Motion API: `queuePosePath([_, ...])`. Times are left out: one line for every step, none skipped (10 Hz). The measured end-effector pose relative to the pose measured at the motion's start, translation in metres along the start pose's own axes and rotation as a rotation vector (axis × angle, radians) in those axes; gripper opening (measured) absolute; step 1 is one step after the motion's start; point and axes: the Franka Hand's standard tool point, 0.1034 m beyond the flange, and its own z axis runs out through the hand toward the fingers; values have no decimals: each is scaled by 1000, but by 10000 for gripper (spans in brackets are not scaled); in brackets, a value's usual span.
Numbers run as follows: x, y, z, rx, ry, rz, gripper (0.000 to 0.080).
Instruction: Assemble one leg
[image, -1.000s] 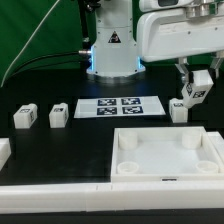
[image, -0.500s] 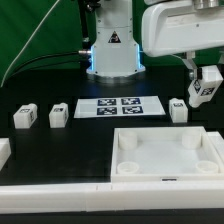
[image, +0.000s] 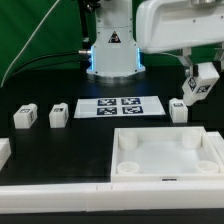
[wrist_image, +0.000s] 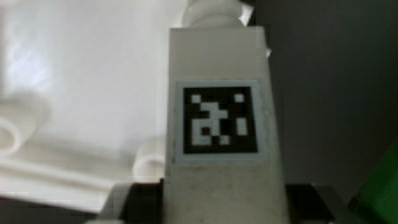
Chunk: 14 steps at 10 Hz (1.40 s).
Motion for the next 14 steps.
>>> queuePosePath([11,4,2,0,11,-16,294])
queuePosePath([23,10,8,1,19,-25,294])
queuePosePath([32,16,15,2,23,-45,294])
queuePosePath([41,21,21,-5,55,-80,294])
queuePosePath([45,23,25,-15,98,-102,294])
queuePosePath([43,21,25,-11,84,-97,294])
queuePosePath([44,22,24,-14,94,-101,294])
queuePosePath([51,29,22,-44,205,-116,294])
queuePosePath([47,37,22,-81,311,-130,294])
queuePosePath([41,41,26,-92,341,-126,294])
queuePosePath([40,40,28,-88,328,-126,294])
queuePosePath([44,43,26,-90,332,-123,294])
queuePosePath([48,43,28,-85,326,-118,294])
queuePosePath([57,40,30,-79,327,-121,294])
